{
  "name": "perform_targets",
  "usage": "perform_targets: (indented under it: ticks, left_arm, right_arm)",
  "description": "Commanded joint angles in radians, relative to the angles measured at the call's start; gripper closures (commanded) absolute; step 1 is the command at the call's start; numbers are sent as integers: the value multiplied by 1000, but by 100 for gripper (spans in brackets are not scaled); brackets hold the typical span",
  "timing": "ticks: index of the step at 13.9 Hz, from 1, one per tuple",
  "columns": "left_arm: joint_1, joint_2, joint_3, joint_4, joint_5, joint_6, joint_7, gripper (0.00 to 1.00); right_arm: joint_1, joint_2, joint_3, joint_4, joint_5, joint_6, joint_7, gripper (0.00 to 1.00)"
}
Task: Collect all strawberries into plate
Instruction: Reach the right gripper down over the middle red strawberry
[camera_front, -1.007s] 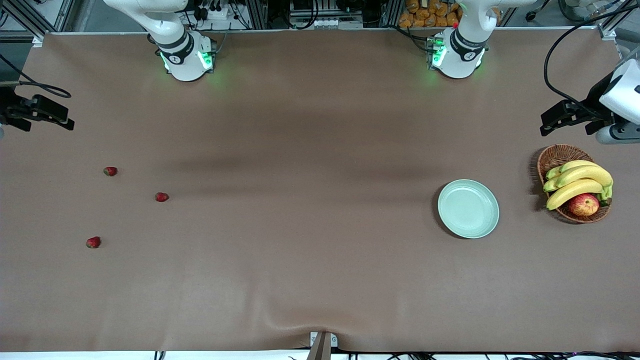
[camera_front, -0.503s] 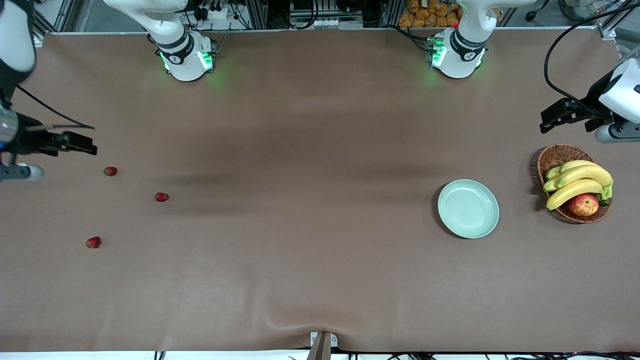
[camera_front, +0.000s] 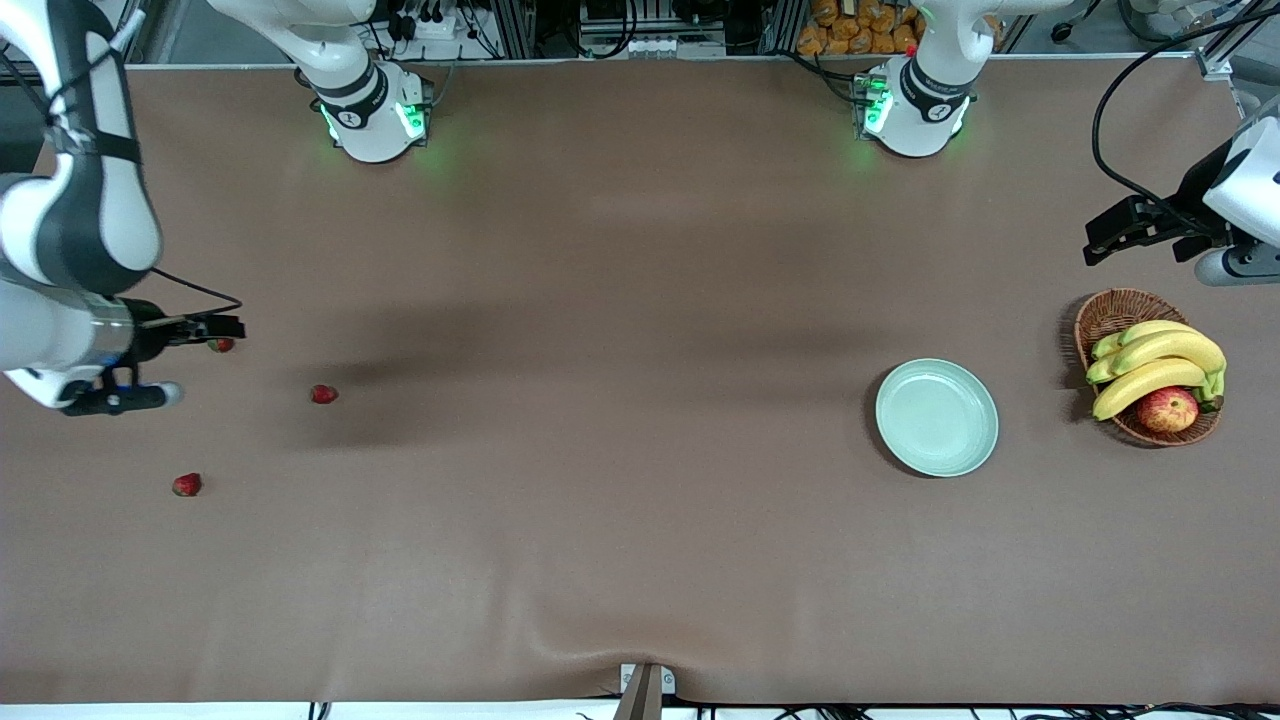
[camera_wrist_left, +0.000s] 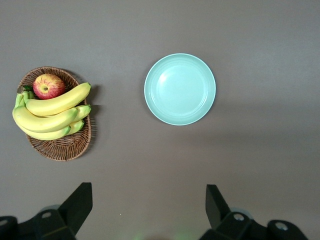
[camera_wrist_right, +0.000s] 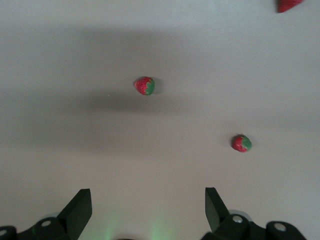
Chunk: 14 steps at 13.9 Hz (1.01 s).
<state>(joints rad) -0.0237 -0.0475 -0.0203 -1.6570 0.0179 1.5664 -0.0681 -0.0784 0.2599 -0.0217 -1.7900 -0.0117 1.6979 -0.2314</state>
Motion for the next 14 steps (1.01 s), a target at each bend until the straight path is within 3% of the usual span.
perform_targets:
  ticks: [1, 4, 8, 14]
  left_arm:
    - [7, -17, 0, -9, -10, -14, 19, 0]
    - [7, -17, 2, -15, -10, -14, 19, 0]
    - [8, -17, 5, -18, -10, -13, 19, 0]
    - [7, -12, 3, -23, -12, -3, 19, 0]
  right_arm:
    - [31, -62, 6, -136, -40, 102, -45, 0]
    - [86, -87, 6, -262, -74, 271, -46, 0]
    - [143, -67, 8, -312, -163, 408, -77, 0]
    - [83, 5, 5, -312, -189, 509, -429, 0]
